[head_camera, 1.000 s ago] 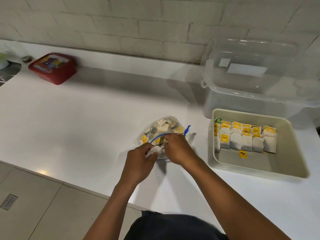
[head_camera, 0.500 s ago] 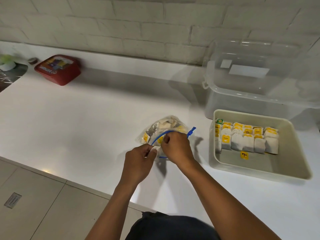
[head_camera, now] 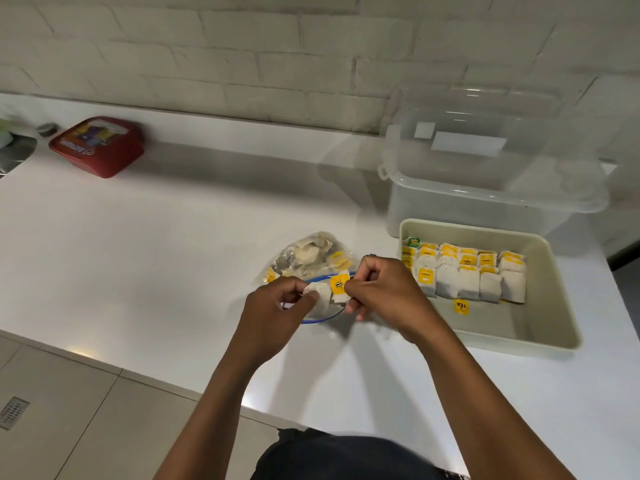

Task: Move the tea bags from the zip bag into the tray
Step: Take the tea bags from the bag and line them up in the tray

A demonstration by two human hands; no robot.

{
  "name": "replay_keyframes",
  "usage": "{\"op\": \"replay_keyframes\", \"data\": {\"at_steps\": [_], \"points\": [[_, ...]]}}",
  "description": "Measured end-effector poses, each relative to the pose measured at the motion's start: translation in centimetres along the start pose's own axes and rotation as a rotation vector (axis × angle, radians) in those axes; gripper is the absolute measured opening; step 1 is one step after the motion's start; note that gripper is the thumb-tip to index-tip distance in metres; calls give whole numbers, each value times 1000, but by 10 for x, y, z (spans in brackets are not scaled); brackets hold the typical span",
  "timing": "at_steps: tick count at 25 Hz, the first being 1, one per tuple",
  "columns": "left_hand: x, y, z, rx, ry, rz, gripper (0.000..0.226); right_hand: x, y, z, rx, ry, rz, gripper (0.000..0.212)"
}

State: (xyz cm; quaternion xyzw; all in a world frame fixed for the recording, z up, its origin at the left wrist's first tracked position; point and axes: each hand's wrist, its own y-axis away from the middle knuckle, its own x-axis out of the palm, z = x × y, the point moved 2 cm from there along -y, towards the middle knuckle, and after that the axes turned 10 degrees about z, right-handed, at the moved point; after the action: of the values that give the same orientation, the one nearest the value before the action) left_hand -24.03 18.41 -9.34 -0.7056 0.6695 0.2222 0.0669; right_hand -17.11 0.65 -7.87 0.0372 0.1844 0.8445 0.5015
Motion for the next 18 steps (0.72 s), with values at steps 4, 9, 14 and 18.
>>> {"op": "replay_keyframes", "data": {"at_steps": [4, 9, 14, 18], "points": [[22, -11, -33, 114, 64, 62, 6, -29, 10, 1, -114, -10, -36, 11], [62, -37, -73, 258, -53, 83, 6, -89, 26, -3, -145, 31, -137, 16], [111, -73, -103, 310, -477, 125, 11, -174, 30, -26, -78, 385, -231, 7], [141, -90, -105, 215, -783, 240, 17, -186, 20, -47, -40, 633, -69, 14]]}}
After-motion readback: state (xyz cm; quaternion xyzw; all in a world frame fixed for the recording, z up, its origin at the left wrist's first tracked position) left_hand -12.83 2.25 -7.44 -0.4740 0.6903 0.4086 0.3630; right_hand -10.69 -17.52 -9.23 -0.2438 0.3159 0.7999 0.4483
